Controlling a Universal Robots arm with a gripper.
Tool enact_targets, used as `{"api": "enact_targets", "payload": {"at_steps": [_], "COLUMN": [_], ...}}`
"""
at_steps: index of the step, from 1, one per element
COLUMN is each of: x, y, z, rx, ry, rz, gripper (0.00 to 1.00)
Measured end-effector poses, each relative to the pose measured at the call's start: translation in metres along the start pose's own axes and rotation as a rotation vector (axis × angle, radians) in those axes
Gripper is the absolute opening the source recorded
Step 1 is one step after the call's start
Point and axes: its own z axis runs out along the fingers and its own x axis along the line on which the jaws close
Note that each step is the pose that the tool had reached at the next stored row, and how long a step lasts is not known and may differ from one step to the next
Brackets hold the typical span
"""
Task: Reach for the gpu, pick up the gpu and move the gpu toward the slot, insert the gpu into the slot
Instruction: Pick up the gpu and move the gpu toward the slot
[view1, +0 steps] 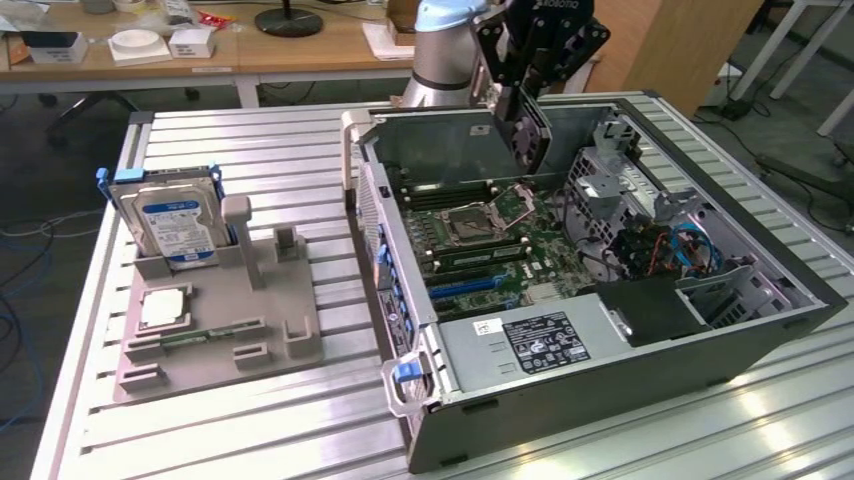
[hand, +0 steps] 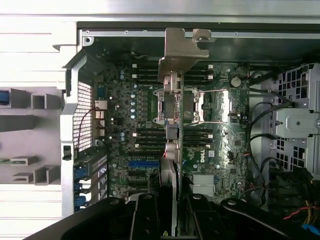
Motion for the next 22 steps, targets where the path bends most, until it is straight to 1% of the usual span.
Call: {"api": "enact_targets", "payload": {"at_steps": [22], "x": [-0.026], "y": [0.0004], "z": [-0.0005], "rx": [0.0000], "ry": [0.0000], "rz": [0.000], "gripper": [0.26]}}
